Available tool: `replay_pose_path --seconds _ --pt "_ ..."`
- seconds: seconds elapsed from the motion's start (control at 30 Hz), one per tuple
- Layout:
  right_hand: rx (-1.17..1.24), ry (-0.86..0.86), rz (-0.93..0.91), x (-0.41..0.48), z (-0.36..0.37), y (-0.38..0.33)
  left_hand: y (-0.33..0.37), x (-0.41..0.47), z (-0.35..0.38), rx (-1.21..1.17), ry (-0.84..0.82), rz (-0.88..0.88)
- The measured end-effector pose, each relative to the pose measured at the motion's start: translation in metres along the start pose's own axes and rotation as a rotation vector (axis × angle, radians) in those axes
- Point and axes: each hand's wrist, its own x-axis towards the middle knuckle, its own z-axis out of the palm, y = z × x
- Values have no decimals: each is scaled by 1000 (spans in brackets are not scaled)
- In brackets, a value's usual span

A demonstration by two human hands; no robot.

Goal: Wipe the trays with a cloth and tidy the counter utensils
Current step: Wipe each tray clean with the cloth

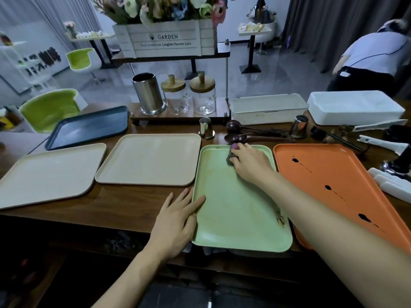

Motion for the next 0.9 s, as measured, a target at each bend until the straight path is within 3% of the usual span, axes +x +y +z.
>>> replay_pose_path --seconds 0.27,0.47,0.73,0.9 --pt "16 -7 -140 27 19 -57 0 0 0 0 -6 10" --pt "116 -66 -135 32 20 -53 0 1 1 14 11 11" --pt "135 -135 -269 -71 -4 -59 4 -1 1 -64 74 -34" --pt "109 -150 -190 -102 -14 -20 4 -1 1 -67 63 -37"
